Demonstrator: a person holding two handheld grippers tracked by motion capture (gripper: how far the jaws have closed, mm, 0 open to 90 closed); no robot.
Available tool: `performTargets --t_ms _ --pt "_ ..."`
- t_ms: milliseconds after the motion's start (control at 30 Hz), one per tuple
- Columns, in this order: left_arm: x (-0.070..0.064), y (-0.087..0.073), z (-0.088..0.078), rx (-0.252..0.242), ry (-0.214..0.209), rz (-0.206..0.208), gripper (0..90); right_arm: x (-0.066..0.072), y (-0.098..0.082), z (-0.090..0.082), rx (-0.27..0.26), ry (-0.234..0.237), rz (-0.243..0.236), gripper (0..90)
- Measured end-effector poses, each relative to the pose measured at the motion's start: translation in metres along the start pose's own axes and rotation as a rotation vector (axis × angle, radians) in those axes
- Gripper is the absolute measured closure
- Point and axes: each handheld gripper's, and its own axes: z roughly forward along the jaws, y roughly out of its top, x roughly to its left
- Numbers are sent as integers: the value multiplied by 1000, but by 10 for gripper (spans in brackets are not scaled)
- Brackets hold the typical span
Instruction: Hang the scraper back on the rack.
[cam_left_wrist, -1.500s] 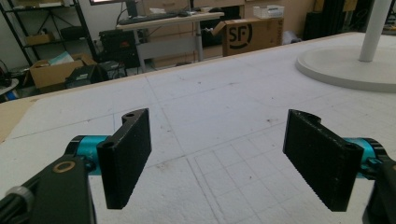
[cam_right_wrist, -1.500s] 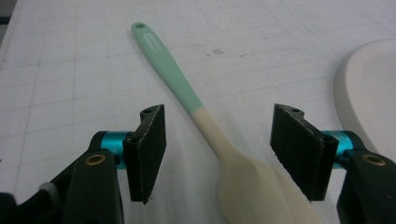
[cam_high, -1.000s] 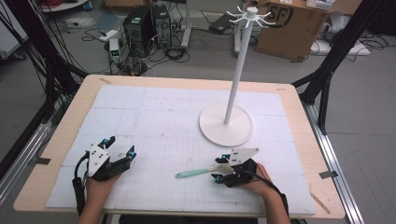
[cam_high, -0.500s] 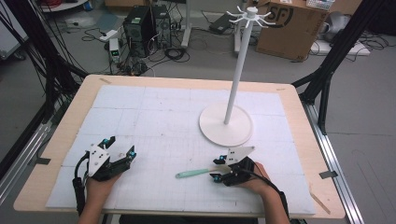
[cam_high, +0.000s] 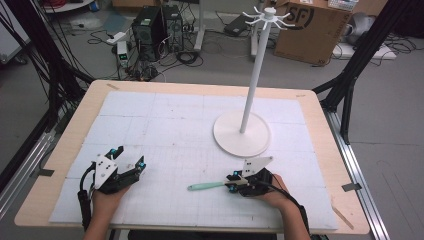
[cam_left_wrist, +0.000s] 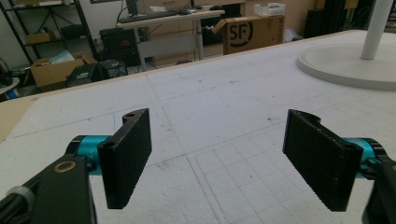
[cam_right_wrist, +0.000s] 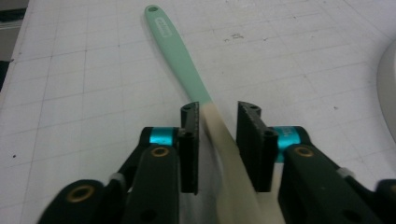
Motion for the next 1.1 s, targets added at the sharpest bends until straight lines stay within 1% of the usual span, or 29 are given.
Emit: performTargets --t_ms 167,233,267,333,433,467,533,567,600,667,800,833,967,1067,1100 --pt "0 0 0 0 1 1 244 0 0 0 -2 2 3 758" --pt "0 0 0 0 0 1 244 0 0 0 -1 3 7 744" --pt "0 0 0 1 0 2 244 0 0 0 -6 -7 4 727" --pt "0 0 0 1 0 2 244 0 0 0 -2 -9 16 693" --pt "0 0 0 3 -1 1 244 0 0 0 -1 -14 15 690" --pt "0 0 0 5 -1 3 245 -1 0 1 -7 -19 1 696" --pt "0 0 0 8 -1 8 245 0 0 0 -2 -4 12 732" --pt "-1 0 0 7 -2 8 245 0 0 1 -4 0 2 751" --pt "-1 0 0 7 -2 8 245 1 0 0 2 4 7 758" --pt "-1 0 0 6 0 8 245 0 0 0 0 2 2 765" --pt "-1 0 0 6 0 10 245 1 0 0 -2 4 9 777" --pt "-1 0 0 7 -1 10 245 0 0 0 -2 4 3 781" --pt "-1 0 0 7 -1 9 245 1 0 -1 -5 15 24 794" --pt "-1 0 1 7 -2 7 245 1 0 -1 -7 12 34 807" --pt "-1 0 1 8 -2 7 245 0 -1 -1 -14 -2 27 813"
